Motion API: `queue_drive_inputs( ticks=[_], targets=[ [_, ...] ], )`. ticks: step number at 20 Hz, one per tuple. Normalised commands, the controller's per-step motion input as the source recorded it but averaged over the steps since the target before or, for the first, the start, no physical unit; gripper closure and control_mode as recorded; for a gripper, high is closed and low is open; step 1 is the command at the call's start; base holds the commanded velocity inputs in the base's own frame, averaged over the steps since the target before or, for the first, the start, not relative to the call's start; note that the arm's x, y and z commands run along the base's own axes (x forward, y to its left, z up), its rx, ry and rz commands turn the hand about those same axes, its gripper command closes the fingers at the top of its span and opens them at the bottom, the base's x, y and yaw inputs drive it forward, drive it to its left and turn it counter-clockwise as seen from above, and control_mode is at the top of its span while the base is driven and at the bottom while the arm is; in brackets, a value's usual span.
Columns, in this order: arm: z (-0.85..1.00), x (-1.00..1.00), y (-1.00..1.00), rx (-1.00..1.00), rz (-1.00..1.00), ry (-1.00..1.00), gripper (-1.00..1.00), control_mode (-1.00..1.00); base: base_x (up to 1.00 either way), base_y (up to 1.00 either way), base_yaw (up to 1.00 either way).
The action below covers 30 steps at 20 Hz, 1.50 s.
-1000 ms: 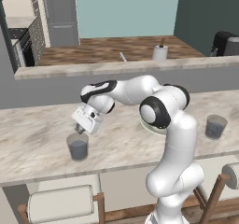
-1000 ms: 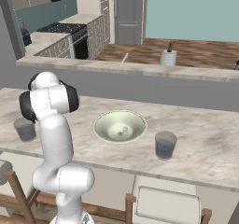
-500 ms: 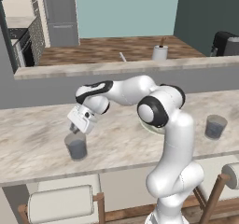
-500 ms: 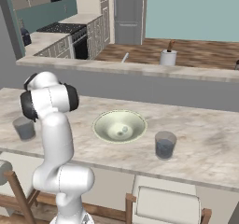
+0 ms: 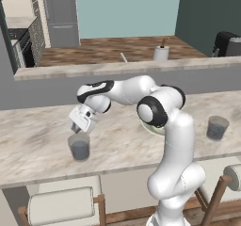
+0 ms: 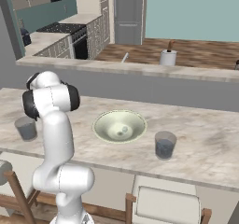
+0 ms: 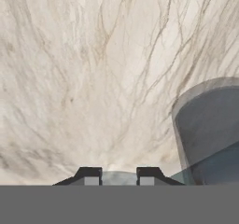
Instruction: There are four ice cubes in the ice bowl. Place two ice cubes in each glass of water.
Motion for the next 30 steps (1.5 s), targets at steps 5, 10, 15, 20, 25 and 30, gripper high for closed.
queue_drive_inputs(
  ticks=[5,10,15,20,25,30],
  targets=[
    [0.00,-0.09,0.00,0.00,-0.01,-0.02,1.00,-1.00,0.00,0.00,0.00],
    [0.00,-0.20,-0.02,0.00,-0.02,-0.05,1.00,-1.00,0.00,0.00,0.00],
    [0.00,-0.39,-0.15,0.02,0.00,-0.08,1.00,-1.00,0.00,0.00,0.00],
    [0.01,-0.03,-0.13,0.06,0.00,-0.11,1.00,-1.00,0.00,0.00,0.00],
    [0.00,0.33,-0.05,0.10,0.00,-0.15,1.00,-1.00,0.00,0.00,0.00],
    [0.05,0.13,-0.19,0.13,0.00,-0.14,1.00,-1.00,0.00,0.00,0.00]
  ],
)
